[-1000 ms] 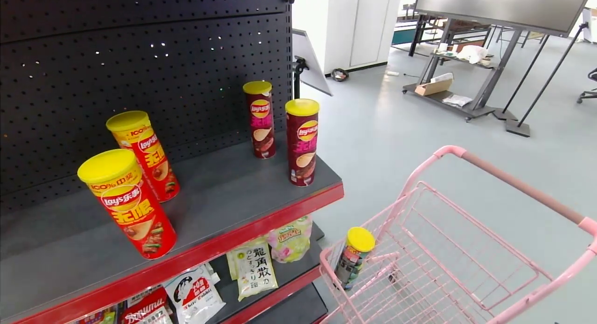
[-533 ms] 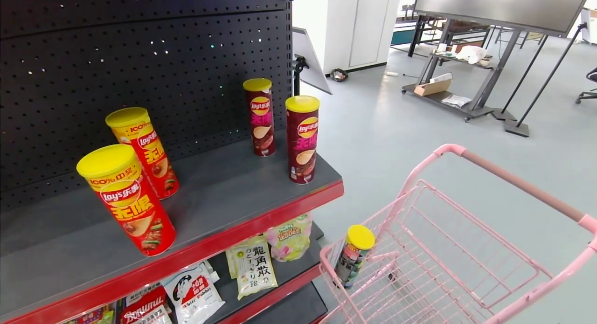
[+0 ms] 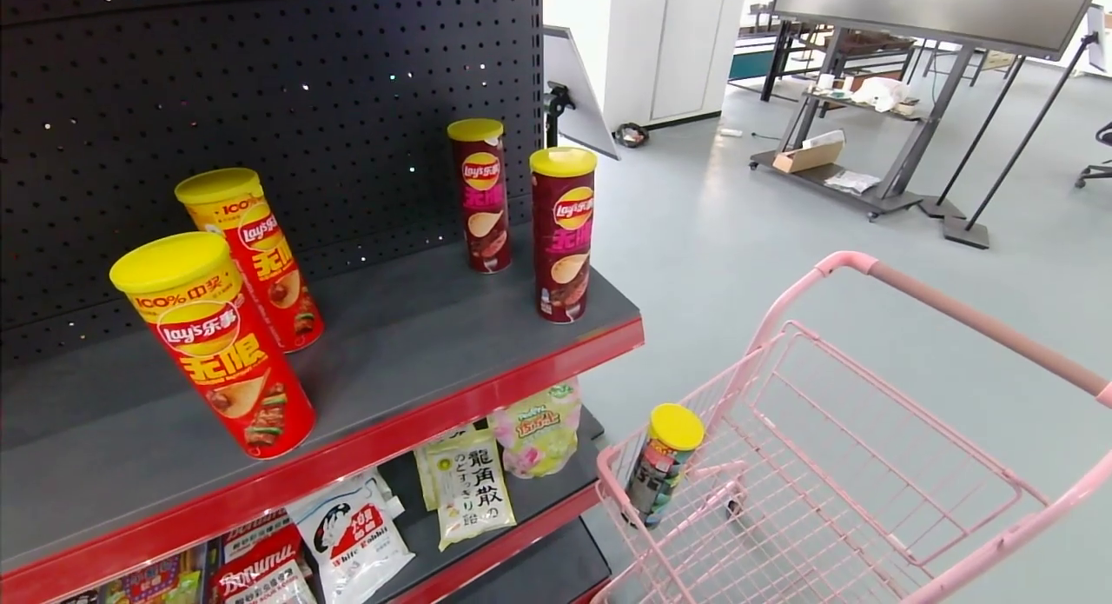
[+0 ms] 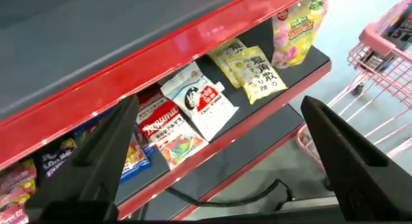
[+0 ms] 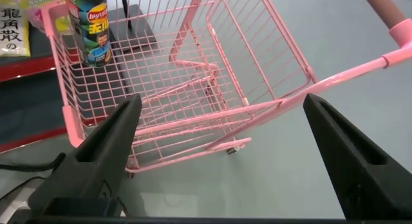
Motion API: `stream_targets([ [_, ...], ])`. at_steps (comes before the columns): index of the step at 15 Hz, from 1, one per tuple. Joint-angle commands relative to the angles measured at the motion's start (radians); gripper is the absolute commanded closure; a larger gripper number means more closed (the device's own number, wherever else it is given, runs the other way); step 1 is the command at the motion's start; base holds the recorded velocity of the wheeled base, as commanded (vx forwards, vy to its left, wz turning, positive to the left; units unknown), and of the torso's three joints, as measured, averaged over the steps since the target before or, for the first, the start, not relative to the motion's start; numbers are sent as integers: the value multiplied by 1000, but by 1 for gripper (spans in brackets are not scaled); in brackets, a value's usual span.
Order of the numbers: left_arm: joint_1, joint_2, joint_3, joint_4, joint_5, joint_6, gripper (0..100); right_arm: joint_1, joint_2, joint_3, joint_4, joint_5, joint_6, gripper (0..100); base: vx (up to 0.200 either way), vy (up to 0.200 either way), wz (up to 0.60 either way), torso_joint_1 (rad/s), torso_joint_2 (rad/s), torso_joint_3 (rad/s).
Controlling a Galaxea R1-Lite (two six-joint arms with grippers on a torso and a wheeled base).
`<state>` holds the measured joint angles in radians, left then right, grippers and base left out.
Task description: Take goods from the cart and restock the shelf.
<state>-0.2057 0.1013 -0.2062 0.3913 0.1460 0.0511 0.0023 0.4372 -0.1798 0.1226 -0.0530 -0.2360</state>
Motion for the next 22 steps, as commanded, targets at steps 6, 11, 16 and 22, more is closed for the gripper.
stream_targets([
  [6,0,-5,191,-387,-63,-76,0,5,-52,-23,-37,19,89,0,0,0,0,-17,47,27],
  [11,0,-3,206,-431,20,-85,0,5,61,-89,-100,111,219,0,0,0,0,0,0,0],
  [16,0,-3,206,-419,-17,-168,0,11,279,-337,-115,173,472,0,0,0,0,0,0,0],
  [22,0,-5,206,-430,-68,-79,0,11,270,-388,-106,188,578,0,0,0,0,0,0,0],
])
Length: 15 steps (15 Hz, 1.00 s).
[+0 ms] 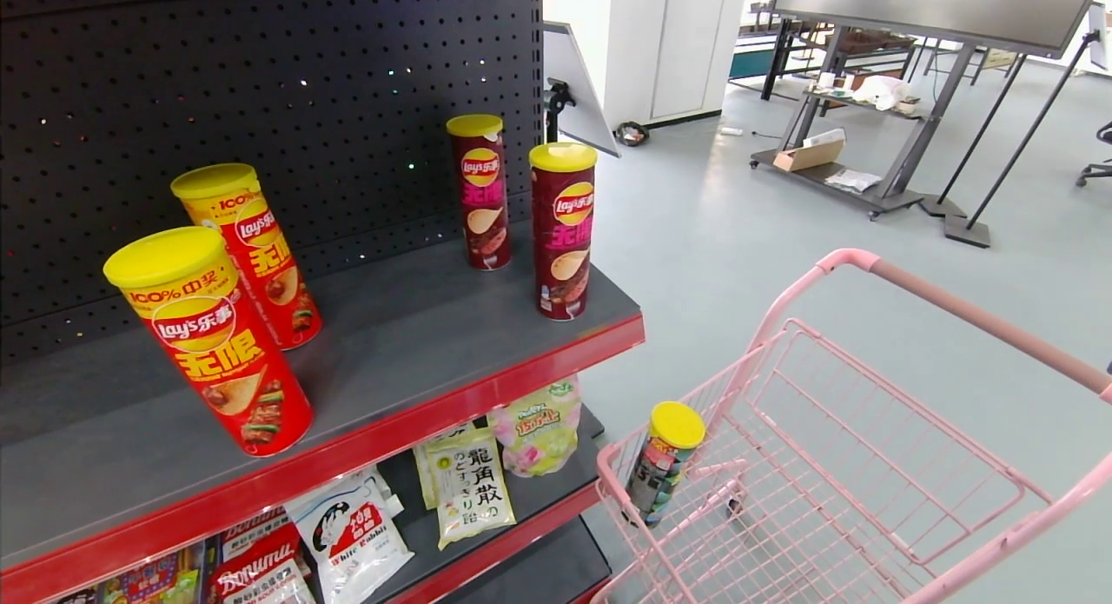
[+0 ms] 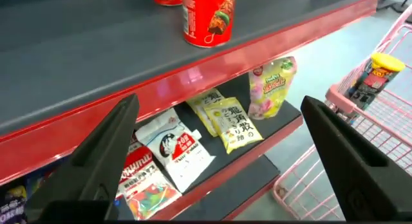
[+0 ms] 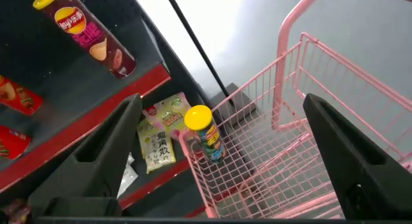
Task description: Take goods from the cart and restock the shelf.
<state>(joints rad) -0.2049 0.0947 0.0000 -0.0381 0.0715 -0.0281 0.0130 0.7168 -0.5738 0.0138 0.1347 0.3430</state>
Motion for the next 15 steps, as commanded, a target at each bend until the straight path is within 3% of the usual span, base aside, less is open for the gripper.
stream_targets([
  [1,-1,3,0,12,7,-30,0,1,-40,52,3,0,-9,0,0,0,0,0,0,0],
  [2,-1,3,0,23,11,-47,0,1,-48,58,3,0,-12,0,0,0,0,0,0,0],
  [3,-1,3,-2,43,-16,-18,0,1,-74,86,3,2,-38,0,0,0,0,0,0,0],
  [6,-1,3,0,43,-41,0,0,1,-68,77,-2,0,-52,0,0,0,0,0,0,0],
  [15,-1,3,0,43,-42,0,0,13,0,-3,-5,23,-25,0,0,0,0,0,0,0],
])
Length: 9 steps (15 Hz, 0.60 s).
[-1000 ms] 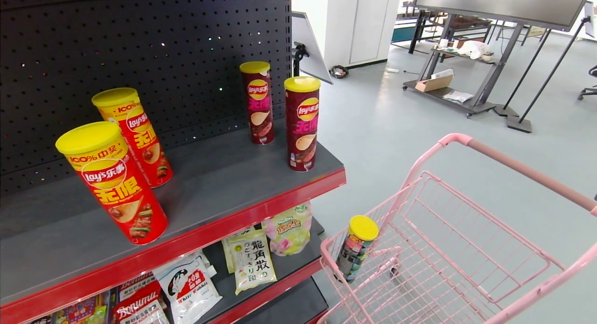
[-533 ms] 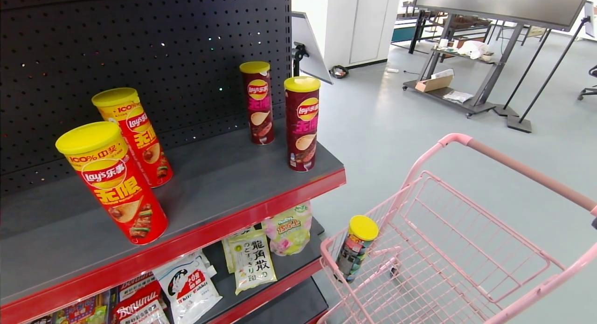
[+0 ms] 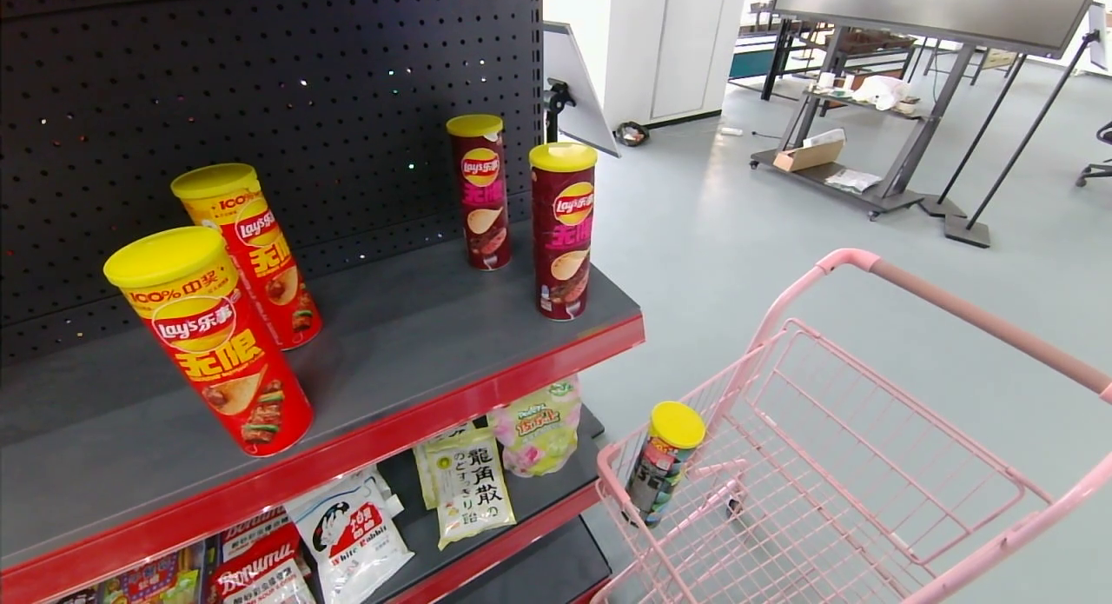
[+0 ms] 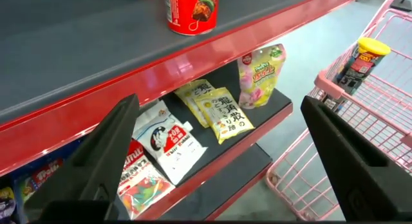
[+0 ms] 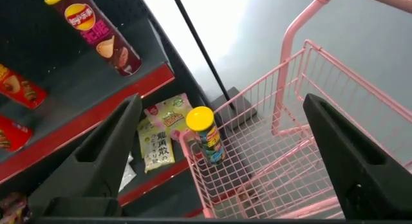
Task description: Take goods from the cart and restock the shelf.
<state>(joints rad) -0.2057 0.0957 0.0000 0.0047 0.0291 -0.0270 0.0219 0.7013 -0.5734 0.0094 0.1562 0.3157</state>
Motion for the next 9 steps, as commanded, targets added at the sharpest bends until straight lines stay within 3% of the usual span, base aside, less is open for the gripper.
stream_targets([
  [1,0,2,0,0,2,-1,0,7,23,-3,0,8,2,0,0,0,0,0,0,0],
  [9,0,2,0,0,0,-1,0,4,83,-54,3,31,2,0,0,0,0,0,0,0],
])
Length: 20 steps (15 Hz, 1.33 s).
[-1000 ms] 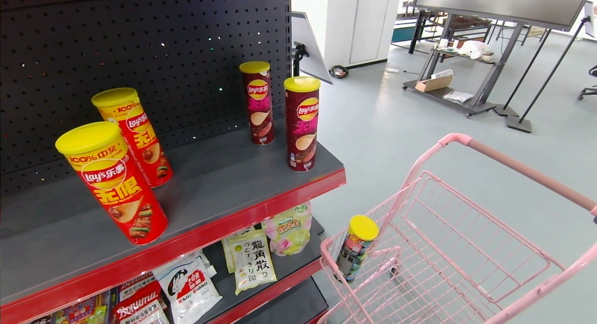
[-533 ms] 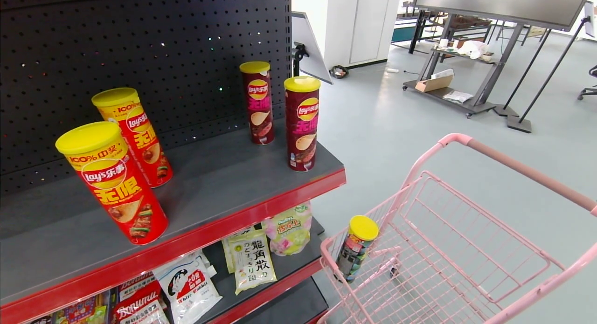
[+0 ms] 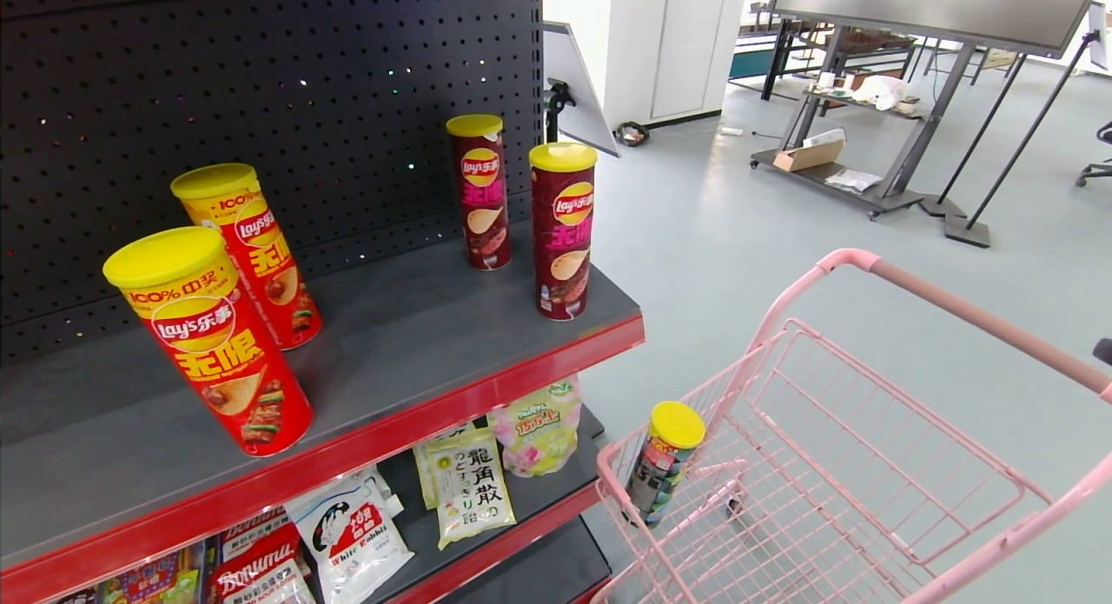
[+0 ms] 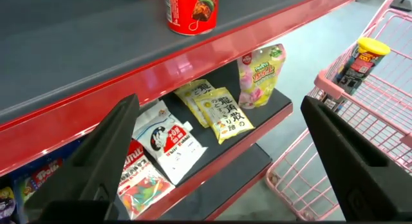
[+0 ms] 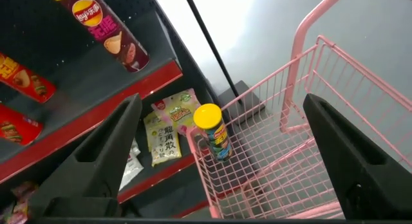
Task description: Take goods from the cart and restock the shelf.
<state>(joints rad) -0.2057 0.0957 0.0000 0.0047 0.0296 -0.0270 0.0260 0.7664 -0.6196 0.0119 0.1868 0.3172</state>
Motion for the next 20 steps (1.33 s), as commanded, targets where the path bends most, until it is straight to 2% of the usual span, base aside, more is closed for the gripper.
stream_targets([
  [1,0,2,0,0,0,-1,0,2,16,6,3,-1,-7,0,0,0,0,0,0,0],
  [6,0,2,0,0,1,-1,0,43,33,115,5,-4,-129,0,0,0,0,0,0,0],
  [11,0,2,0,0,0,-1,0,37,272,181,-32,57,-155,0,0,0,0,0,0,0],
  [12,0,2,0,0,1,-1,0,38,309,193,-67,60,-161,0,0,0,0,0,0,0],
  [13,0,2,0,0,1,-1,0,35,427,213,-178,60,-161,0,0,0,0,0,0,0],
  [14,0,2,0,0,1,-1,0,34,554,215,-345,57,-155,0,0,0,0,0,0,0],
  [16,0,2,0,0,1,-1,0,34,697,202,-523,56,-162,0,0,0,0,0,0,0],
  [19,0,2,0,0,1,-1,0,42,761,159,-533,59,-170,0,0,0,0,1,-1,-19],
  [20,0,2,0,0,0,-1,0,81,757,152,-530,60,-173,0,0,0,0,0,0,0],
])
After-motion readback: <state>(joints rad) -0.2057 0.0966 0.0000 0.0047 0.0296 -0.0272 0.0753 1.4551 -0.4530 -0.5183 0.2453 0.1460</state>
